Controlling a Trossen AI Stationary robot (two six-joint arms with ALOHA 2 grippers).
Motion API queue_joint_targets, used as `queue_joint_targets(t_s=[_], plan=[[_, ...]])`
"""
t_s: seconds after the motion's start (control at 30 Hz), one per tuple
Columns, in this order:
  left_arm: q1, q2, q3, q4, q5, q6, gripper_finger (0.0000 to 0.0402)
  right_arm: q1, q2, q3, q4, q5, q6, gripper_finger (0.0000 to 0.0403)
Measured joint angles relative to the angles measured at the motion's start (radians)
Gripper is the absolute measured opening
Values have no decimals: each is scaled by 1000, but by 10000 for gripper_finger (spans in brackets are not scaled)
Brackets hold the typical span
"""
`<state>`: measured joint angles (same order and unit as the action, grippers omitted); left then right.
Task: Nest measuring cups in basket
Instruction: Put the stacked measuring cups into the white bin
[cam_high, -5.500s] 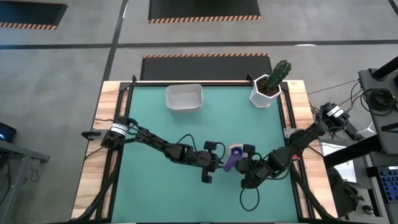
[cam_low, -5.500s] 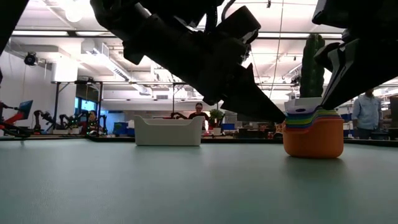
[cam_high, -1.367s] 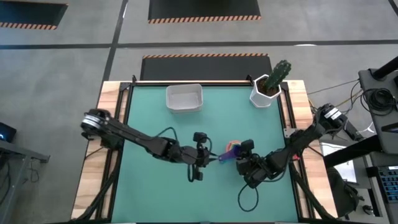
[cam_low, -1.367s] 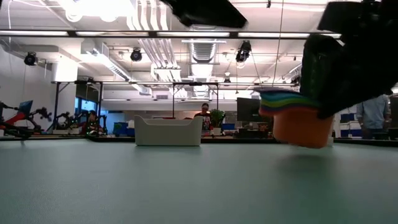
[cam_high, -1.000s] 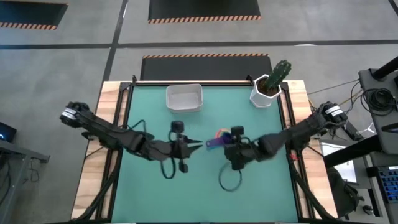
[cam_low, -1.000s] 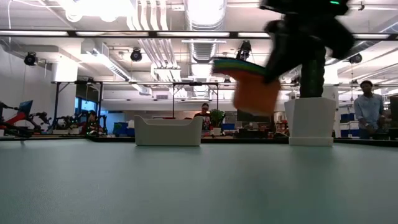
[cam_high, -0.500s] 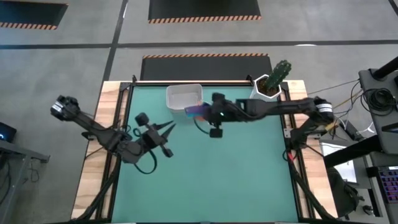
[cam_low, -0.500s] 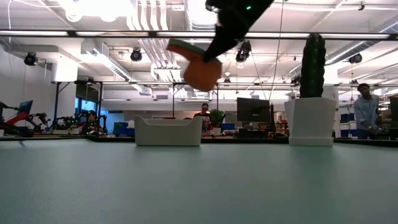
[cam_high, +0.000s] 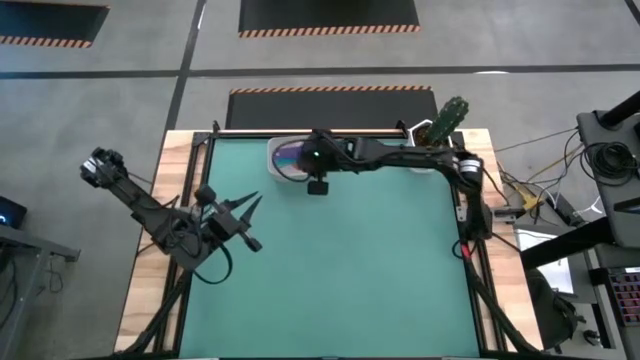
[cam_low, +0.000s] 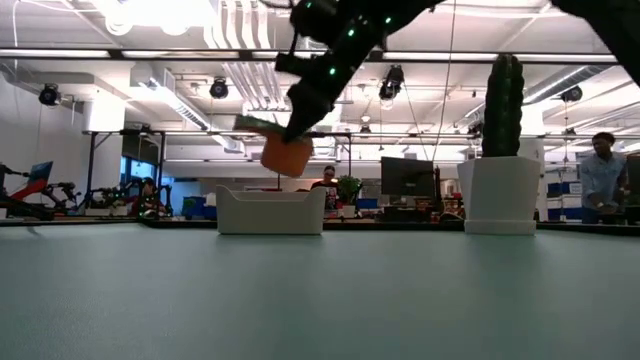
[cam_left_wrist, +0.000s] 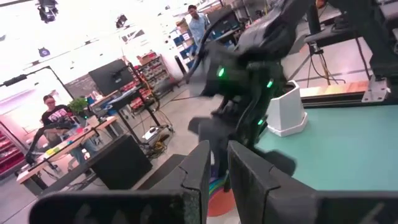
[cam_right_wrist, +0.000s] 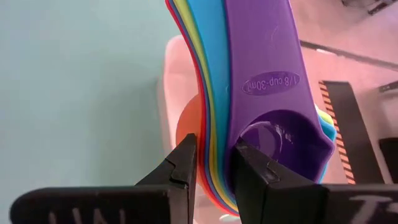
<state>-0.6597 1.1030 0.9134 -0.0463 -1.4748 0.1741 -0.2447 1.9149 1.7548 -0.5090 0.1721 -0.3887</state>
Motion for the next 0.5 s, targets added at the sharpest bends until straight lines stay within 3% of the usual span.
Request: queue_joint_targets(t_s=[0.23, 0.5], plan=[[-13, -1, 0, 0, -45, 0, 39, -62, 147, 138, -18, -7, -13, 63], [-13, 1, 0, -3, -46, 3, 39, -100, 284, 298, -149, -104, 5, 63]])
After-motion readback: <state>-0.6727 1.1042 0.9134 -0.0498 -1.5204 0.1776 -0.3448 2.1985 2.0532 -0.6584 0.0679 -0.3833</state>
